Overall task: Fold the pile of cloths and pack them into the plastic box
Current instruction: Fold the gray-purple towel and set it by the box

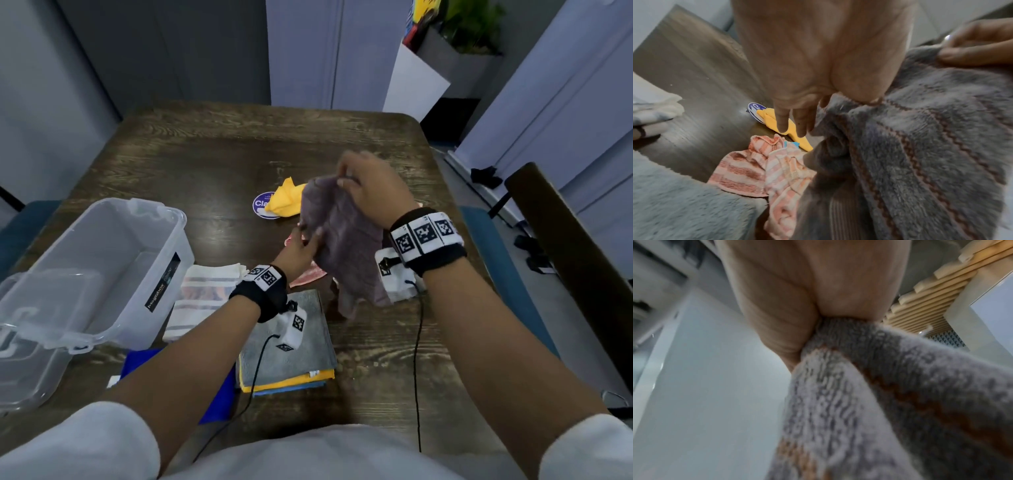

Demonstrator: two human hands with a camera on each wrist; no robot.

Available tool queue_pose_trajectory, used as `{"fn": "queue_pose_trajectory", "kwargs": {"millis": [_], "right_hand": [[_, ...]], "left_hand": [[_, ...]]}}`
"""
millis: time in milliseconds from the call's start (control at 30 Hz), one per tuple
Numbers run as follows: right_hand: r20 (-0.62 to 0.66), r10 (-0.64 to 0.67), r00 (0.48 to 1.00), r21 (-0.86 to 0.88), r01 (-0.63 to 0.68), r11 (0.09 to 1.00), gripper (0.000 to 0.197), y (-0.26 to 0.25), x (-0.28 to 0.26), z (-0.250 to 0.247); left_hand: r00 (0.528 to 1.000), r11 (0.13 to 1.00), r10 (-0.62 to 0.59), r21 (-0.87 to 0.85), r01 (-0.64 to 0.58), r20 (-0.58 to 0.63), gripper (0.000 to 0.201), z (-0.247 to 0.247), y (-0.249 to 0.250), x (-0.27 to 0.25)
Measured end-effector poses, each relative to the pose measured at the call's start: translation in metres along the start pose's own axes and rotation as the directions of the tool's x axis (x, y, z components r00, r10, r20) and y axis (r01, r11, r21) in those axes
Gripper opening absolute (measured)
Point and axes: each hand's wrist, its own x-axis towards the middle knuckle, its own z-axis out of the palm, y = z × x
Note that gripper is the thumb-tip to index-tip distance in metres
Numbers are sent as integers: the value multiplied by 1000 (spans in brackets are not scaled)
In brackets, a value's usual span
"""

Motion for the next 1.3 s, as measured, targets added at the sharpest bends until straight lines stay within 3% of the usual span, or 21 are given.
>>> {"fn": "queue_pose_trajectory", "kwargs": {"millis": [67, 200, 300, 433, 533, 700, 800, 900, 967, 1067, 1200, 1300], "right_hand": [[-124, -24, 992, 97, 36, 995, 8, -19, -3, -16], [-242, 10, 970, 275, 59, 960, 7, -40, -20, -24], [-219, 66, 974, 368, 20, 930, 7, -36, -38, -13], [-127, 116, 985, 515, -35, 857, 8, -24, -60, 7], [-33, 128, 991, 631, -79, 772, 10, -23, -68, 17], [-20, 388, 921, 707, -261, 657, 16, -12, -71, 27], [3, 313, 950, 661, -236, 712, 31, -12, -69, 27], [-57, 314, 948, 623, -212, 752, 13, -12, -63, 28], [-86, 332, 939, 626, -208, 751, 10, -14, -59, 24], [-117, 262, 958, 528, -163, 834, 17, -19, -55, 16], [-118, 162, 980, 482, -86, 872, 22, -29, -50, 4], [-91, 128, 988, 535, -60, 843, 22, -34, -52, -6]], "left_hand": [[1000, 997, -6, -77, 4, -19, 97, -5, 9, -4], [994, 957, -57, -290, 27, -95, 61, -14, 30, -9], [975, 923, 67, -357, -141, -210, 41, -29, 51, -6], [960, 945, 244, -189, -267, -140, 37, -40, 73, -7], [958, 951, 282, -114, -287, -60, 18, -36, 76, -10], [910, 908, 411, -65, -414, -53, 14, -30, 86, -24], [864, 863, 502, -42, -503, -32, 12, -32, 92, -28], [841, 840, 541, -40, -542, -28, 12, -38, 97, -28], [826, 827, 562, 58, -560, -33, 18, -44, 98, -27], [835, 820, 549, 219, -528, -45, 21, -51, 94, -26], [894, 895, 446, -25, -446, 27, 30, -55, 103, -32], [878, 864, 443, 176, -472, 180, 39, -59, 101, -25]]}}
